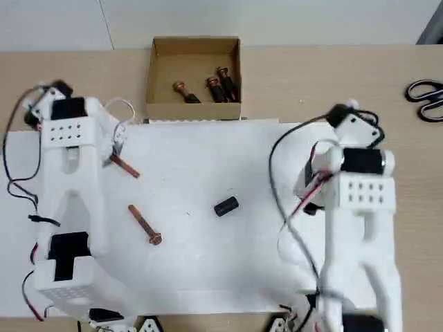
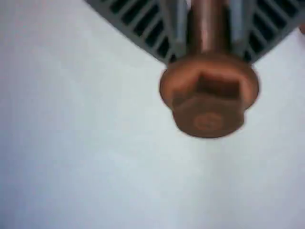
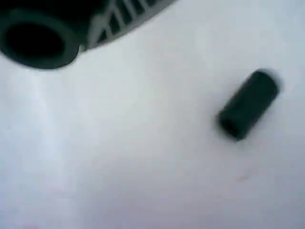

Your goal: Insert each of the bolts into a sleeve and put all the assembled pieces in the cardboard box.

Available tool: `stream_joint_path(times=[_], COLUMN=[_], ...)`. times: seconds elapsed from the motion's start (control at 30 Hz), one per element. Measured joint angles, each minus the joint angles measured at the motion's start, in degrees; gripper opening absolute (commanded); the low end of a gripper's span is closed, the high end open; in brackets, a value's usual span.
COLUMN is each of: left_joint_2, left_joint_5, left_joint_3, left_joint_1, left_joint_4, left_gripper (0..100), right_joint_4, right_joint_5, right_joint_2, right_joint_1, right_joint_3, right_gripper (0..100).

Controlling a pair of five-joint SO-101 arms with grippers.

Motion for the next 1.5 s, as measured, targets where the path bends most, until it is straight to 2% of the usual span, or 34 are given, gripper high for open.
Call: stream_joint_path(times=[0.1,0.23,0.4,0.5,0.63,0.77,1.03,1.13,1.37,1.5], left_joint_2=[0.0,0.0,0.0,-1.41,-10.29,-20.66,-41.14,-48.7,-64.18,-71.47], left_joint_5=[-4.66,-11.96,-13.89,-16.7,-19.08,-19.34,-15.65,-13.27,-6.68,-5.19], left_joint_3=[-5.89,-15.03,-24.53,-28.13,-28.22,-20.31,4.66,14.51,38.77,50.2], left_joint_1=[0.62,4.84,10.9,15.56,22.42,26.73,27.52,27.69,27.69,27.69], left_joint_4=[2.55,8.0,9.23,9.23,9.23,9.23,7.65,1.85,-17.58,-26.37], left_gripper=[1,1,1,1,1,1,1,1,1,1], right_joint_4=[0.0,0.09,0.09,0.7,1.23,0.97,0.79,-1.05,-9.76,-15.56], right_joint_5=[3.87,9.58,13.54,14.24,14.42,14.42,14.59,14.77,14.77,14.77], right_joint_2=[-8.53,-15.38,-17.05,-17.67,-21.63,-26.29,-32.35,-32.97,-33.14,-33.14], right_joint_1=[-6.15,-14.07,-19.08,-25.05,-35.08,-39.65,-40.53,-40.62,-40.88,-40.79], right_joint_3=[-0.09,-0.18,0.09,2.64,3.6,7.21,11.16,12.31,19.34,23.74], right_gripper=[0.2,0.2,0.2,0.2,0.2,0.2,0.2,0.2,0.2,0.2])
